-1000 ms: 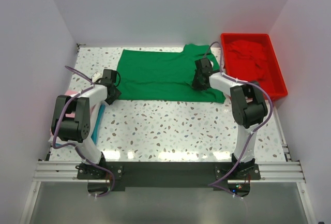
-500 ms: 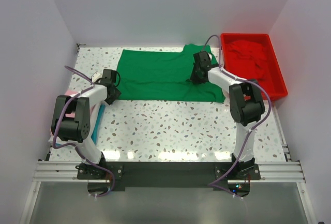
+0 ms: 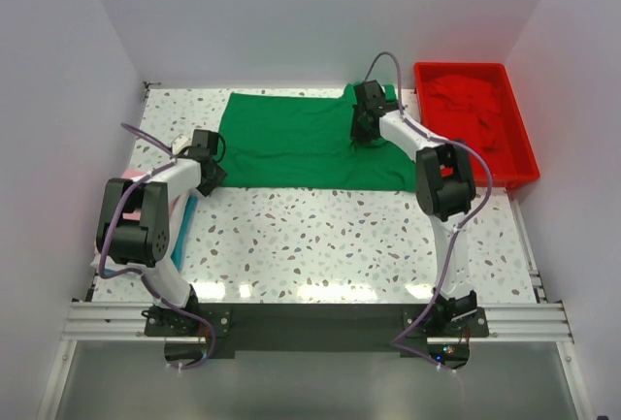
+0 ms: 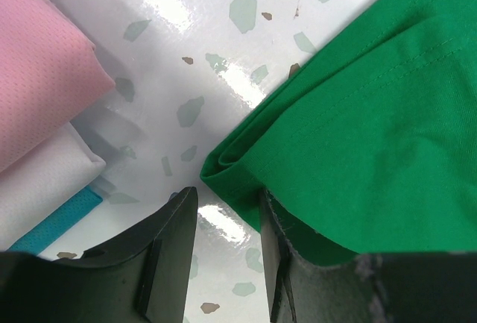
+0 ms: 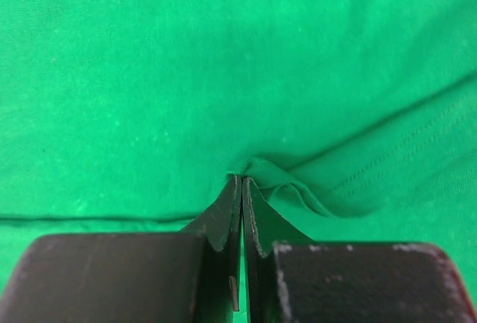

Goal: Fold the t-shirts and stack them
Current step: Fold the tshirt

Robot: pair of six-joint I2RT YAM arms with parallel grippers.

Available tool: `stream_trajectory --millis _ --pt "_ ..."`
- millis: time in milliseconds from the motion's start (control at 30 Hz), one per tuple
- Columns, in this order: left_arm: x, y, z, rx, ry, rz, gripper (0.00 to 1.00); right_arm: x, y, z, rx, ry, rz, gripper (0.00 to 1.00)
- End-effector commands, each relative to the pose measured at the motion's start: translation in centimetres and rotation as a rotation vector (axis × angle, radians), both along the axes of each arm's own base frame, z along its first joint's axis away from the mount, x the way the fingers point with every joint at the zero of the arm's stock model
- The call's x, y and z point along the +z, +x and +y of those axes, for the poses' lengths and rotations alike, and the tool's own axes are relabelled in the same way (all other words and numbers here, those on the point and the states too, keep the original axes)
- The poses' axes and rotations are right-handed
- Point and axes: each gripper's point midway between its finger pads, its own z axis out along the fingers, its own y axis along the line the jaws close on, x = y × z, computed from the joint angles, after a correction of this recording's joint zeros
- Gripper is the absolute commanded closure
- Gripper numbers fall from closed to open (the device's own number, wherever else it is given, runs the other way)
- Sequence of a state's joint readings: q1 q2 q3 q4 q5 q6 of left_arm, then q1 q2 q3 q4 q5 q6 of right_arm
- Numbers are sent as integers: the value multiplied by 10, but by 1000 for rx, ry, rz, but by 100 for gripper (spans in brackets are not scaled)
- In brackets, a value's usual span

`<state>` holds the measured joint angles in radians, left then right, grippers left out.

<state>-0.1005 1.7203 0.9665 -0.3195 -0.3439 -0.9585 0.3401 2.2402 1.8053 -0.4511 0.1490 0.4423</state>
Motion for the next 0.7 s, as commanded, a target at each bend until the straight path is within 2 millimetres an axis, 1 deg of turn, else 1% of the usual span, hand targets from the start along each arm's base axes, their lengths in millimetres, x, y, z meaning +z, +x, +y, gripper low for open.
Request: stream_trajectory --millis 0,100,400,533,667 --pt "-9 -2 2 6 1 16 57 9 12 -2 46 -67 -29 100" --pt "-9 -3 3 7 4 17 57 5 17 3 88 -92 -39 100" --pt "-8 -4 3 10 6 18 57 2 24 15 144 -132 -73 98" --pt "-6 -3 3 6 2 8 56 1 27 17 168 -146 -83 95" --pt "-4 -1 1 1 -5 -2 55 8 32 19 189 -158 -107 89"
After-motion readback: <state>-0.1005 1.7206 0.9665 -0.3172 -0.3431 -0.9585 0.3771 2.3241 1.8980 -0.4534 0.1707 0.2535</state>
